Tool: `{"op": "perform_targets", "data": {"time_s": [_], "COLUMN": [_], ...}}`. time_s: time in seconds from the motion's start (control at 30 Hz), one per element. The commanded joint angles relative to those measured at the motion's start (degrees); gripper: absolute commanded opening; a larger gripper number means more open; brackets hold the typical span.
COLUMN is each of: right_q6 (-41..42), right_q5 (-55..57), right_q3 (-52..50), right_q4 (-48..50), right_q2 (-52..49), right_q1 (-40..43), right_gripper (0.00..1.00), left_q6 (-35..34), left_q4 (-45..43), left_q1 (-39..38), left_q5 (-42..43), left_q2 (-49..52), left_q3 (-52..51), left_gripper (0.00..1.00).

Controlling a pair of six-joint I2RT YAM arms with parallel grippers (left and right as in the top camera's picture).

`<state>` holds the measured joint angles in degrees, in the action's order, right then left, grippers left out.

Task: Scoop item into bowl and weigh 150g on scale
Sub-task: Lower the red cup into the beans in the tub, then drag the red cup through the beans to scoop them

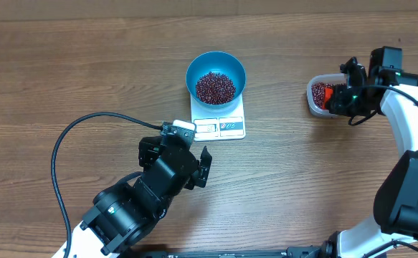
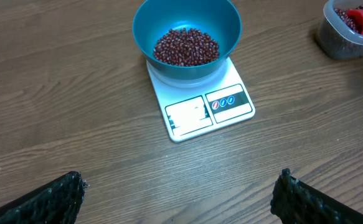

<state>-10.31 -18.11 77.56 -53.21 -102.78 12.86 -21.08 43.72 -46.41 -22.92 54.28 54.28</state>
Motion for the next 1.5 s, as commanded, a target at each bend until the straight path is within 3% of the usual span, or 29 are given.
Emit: {"op": "perform_targets", "data": {"time_s": [0.0, 1.47], "right_q6": [-0.3, -0.7], "right_q5": [-6.6, -34.0], "right_q3": [-0.5, -0.5], "right_q4": [0.2, -3.1], "right_q2": [-0.4, -0.5], "right_q1": [1.8, 21.3], "right_gripper": [0.04, 0.04], "left_q6": [-0.8, -0.8], "left_q4": [-0.3, -0.2], "left_q1": [0.3, 0.3], "left_q5": [0.1, 0.1], "left_q2": [0.1, 0.1], "left_q3": [-0.5, -0.5], "left_gripper": [1.00, 1.00]}}
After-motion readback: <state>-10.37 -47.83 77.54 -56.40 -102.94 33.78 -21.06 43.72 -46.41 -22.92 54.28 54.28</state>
